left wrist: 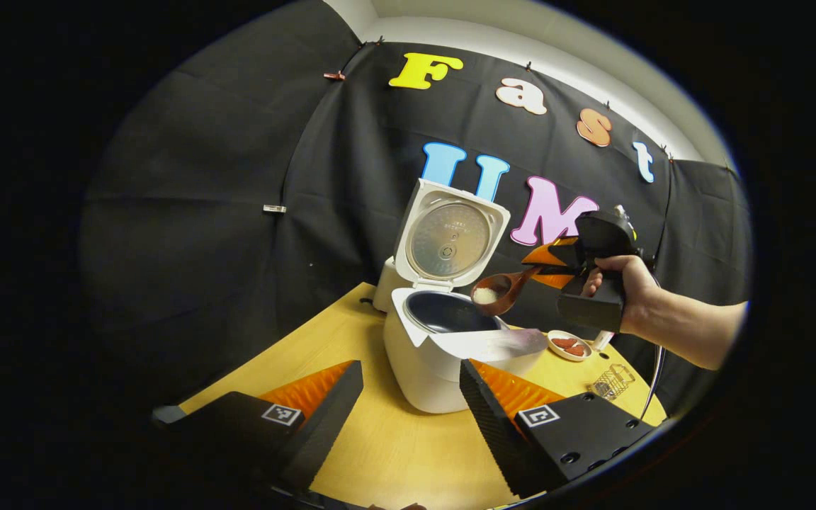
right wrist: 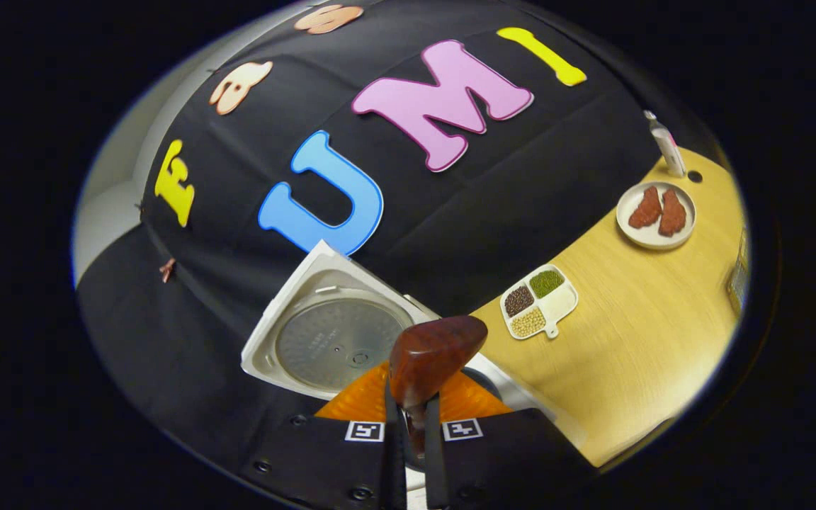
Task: Close the left gripper, press the button to open the rice cooker; take a wooden spoon from the chopstick holder with the right hand, scoop a spoonful of rice and pour it into the rice cooker, then put the wooden spoon back into the chopstick holder.
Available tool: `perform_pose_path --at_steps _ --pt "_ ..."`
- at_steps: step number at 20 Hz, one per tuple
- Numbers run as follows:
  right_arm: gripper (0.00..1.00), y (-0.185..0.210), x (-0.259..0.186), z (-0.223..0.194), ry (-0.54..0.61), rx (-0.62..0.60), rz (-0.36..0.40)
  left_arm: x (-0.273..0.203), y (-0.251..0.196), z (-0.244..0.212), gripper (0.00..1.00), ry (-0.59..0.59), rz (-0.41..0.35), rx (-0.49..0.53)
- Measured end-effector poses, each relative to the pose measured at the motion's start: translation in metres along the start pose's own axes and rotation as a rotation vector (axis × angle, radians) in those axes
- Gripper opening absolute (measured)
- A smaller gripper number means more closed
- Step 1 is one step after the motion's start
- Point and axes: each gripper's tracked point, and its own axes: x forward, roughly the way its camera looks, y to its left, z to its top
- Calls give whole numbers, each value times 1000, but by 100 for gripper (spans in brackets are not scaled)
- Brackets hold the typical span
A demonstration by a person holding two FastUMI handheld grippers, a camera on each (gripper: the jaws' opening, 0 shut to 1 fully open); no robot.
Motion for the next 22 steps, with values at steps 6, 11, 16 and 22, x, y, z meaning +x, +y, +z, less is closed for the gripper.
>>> perform_pose_path --at_steps 6,11,16,22 --pt "15 22 8 -23 -37 -443 68 2 19 -2 95 0 31 37" --pt "15 50 0 -32 -107 -809 164 4 22 -4 95 -10 57 15" --pt "15 68 -3 -45 -147 -1025 227 4 29 -6 95 -19 85 14" --pt "14 68 -7 -51 -164 -1131 248 1 28 -6 95 -33 97 8"
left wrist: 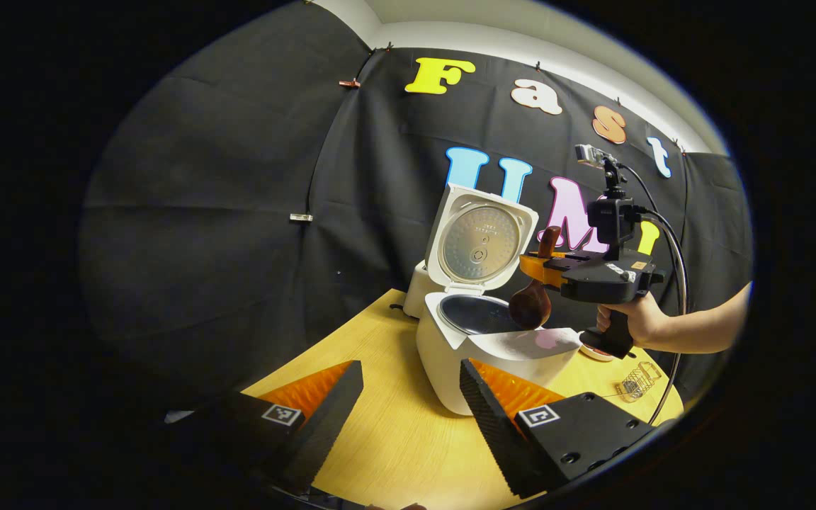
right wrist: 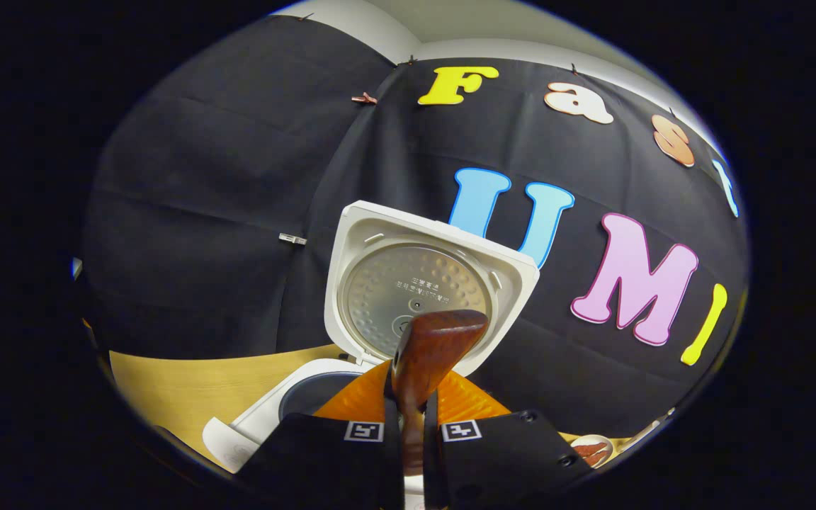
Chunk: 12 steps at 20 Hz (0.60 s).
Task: Close the left gripper, press the button to open the rice cooker; take a wooden spoon from the chopstick holder with the right hand, scoop a spoonful of rice and pour it into the rice cooker, then put the wooden spoon back into the chopstick holder.
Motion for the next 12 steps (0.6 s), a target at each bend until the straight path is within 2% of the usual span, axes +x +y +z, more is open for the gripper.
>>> perform_pose_path --at_steps 3,7,12 --pt "15 0 -2 -4 30 48 2 -1 -2 -4 95 5 1 4" --pt "15 -24 1 3 47 234 -61 -2 -1 -4 95 -1 6 -13" --pt "15 -64 -19 16 50 489 -132 -1 -5 -5 95 9 4 -33"
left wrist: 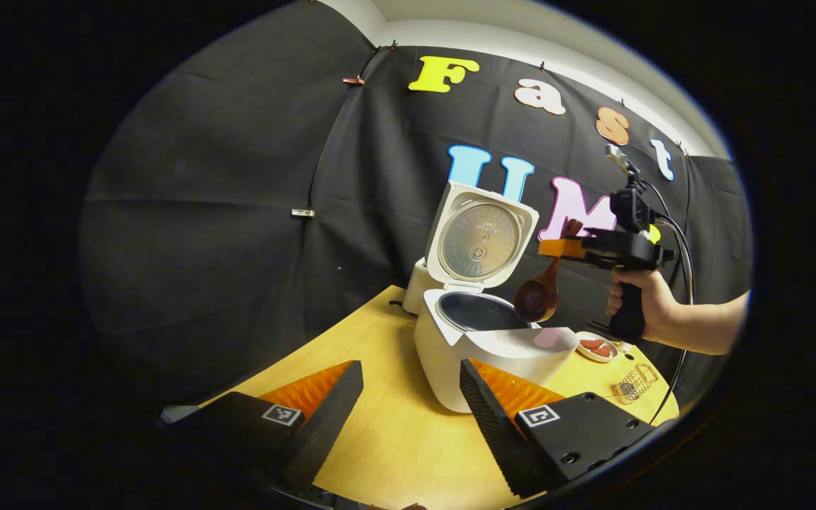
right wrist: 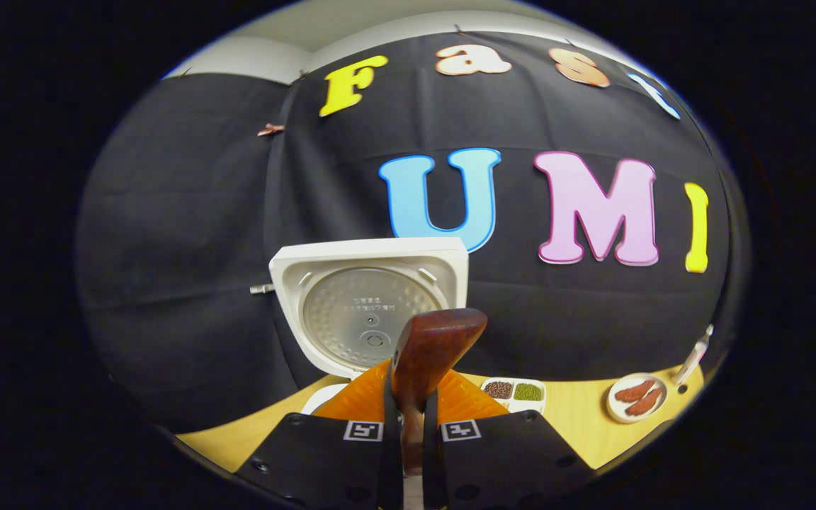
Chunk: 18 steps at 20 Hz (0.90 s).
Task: Close the left gripper, press the button to open the rice cooker; take a wooden spoon from the chopstick holder with the right hand, scoop a spoonful of rice and pour it into the rice cooker, then put the wooden spoon back into the chopstick holder.
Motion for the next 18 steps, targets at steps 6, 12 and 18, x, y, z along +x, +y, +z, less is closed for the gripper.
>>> perform_pose_path --at_steps 6,12,18 --pt "14 -67 -43 52 -72 222 -74 4 -34 14 95 -11 -30 3" --pt "15 -169 -95 74 -97 319 -196 10 -92 35 95 -30 -75 1" --pt "15 -282 -154 57 -62 336 -337 15 -147 44 95 -38 -89 -31"
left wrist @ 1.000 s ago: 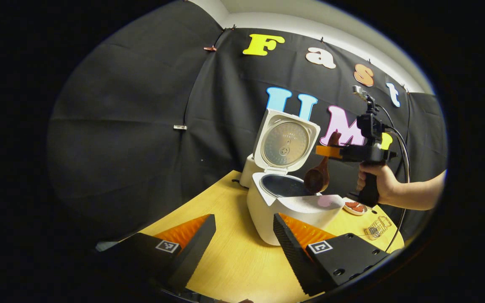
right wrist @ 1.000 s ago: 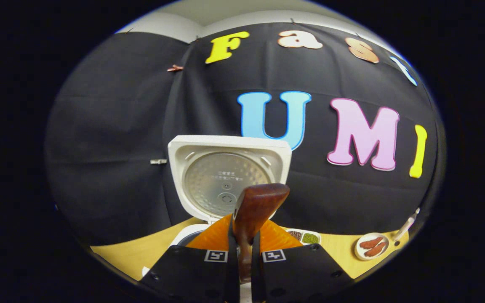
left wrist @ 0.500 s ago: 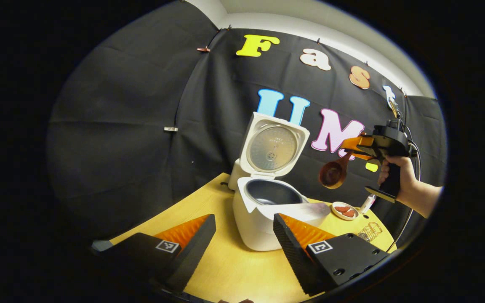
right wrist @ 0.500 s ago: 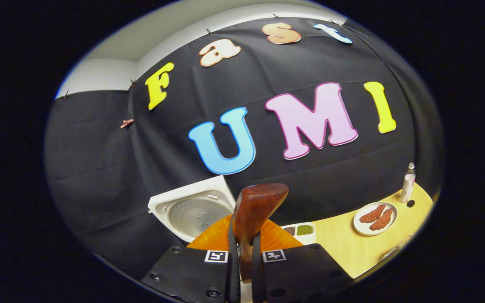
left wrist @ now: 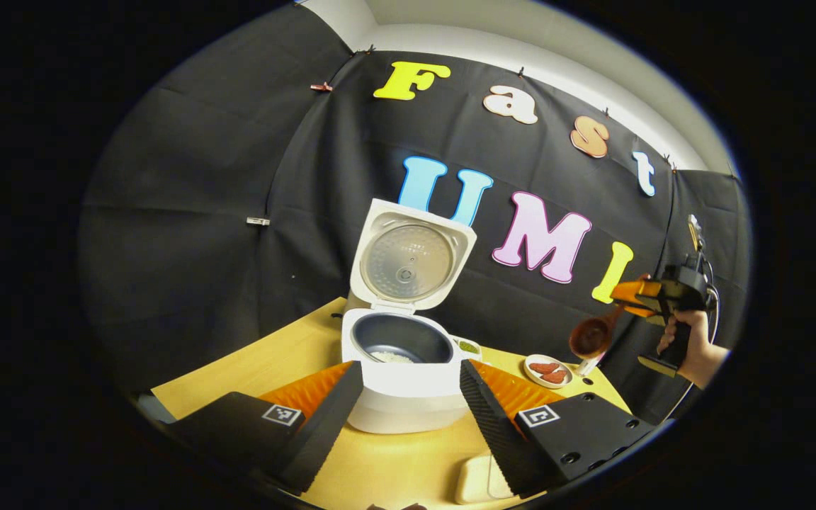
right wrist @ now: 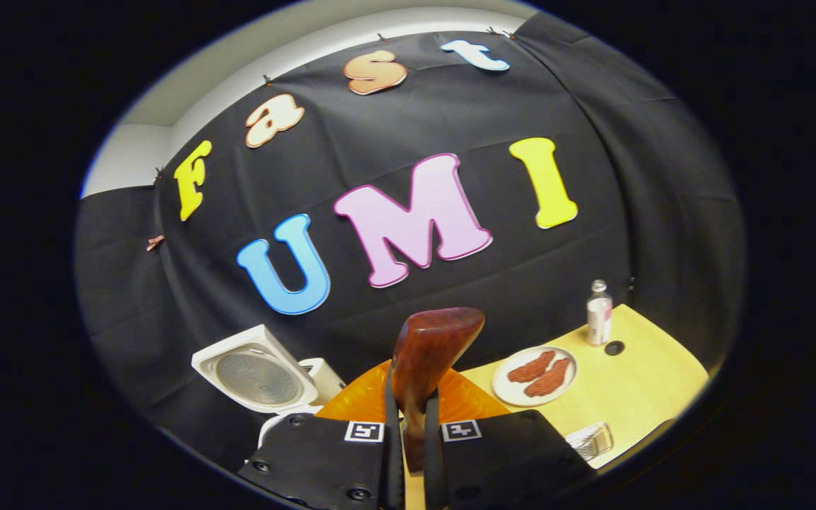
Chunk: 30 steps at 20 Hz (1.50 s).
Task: Close the left gripper, press the button to open the rice cooker; take a wooden spoon from the chopstick holder with the right hand, scoop a spoonful of rice and pour it into the rice cooker, then put the wooden spoon back into the chopstick holder.
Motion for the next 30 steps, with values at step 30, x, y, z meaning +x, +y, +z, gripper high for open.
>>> perform_pose_path --at_steps 30 --pt "22 -241 -7 -161 307 89 -280 12 -89 -1 95 10 63 106"
